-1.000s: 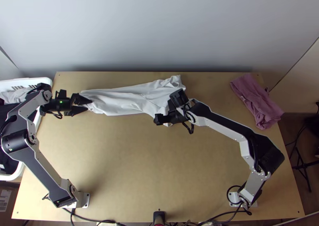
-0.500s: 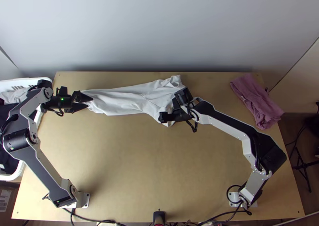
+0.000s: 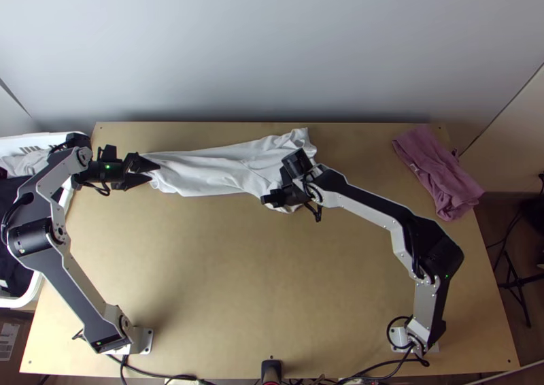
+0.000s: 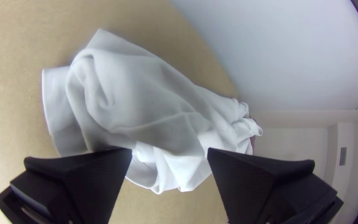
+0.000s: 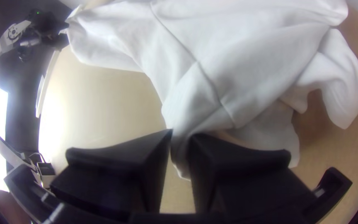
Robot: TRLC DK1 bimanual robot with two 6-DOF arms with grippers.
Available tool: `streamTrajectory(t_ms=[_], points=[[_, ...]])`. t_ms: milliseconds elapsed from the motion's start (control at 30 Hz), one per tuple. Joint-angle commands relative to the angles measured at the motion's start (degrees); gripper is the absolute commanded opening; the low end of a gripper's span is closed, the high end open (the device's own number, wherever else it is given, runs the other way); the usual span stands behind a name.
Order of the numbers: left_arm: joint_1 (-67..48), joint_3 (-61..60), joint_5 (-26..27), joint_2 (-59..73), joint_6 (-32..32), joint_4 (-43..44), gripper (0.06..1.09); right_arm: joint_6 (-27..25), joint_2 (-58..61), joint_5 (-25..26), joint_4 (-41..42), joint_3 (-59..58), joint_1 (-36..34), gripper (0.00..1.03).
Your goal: Fold the t-shirt
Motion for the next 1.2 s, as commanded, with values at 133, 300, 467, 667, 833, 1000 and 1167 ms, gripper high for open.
streamTrajectory(t_ms=[133,300,467,667,833,1000,1167], points=[[-0.8,0.3,0.0,0.8,-0.5,-0.1,0.95,-6.7,-4.4,1.3,-1.2,-4.0,-3.4,0.05],[-2.1,0.4,0.0,0.8,-0.6,-0.1,0.95,-9.8,-7.1,1.2,-2.8,-5.7,-8.1,0.05],[-3.4,0.3,0.0,0.8,-0.5,-0.1,0.95,-13.4,-8.4,1.3,-3.3,-7.8,-11.7,0.05],[-3.5,0.2,-0.2,0.7,0.2,-0.1,0.95,-15.5,-8.5,1.2,-3.3,-8.3,-16.5,0.05],[-2.9,-0.2,-0.9,0.6,1.0,-0.3,0.95,-16.1,-9.0,1.2,-3.4,-7.3,-17.8,0.05],[-2.4,-1.0,-1.6,0.2,2.2,-0.8,0.95,-19.4,-9.8,1.2,-4.4,-9.4,-19.6,0.05],[-2.9,-1.7,-1.8,0.2,3.0,-1.2,0.95,-20.0,-9.1,1.3,-4.1,-9.5,-19.5,0.05]])
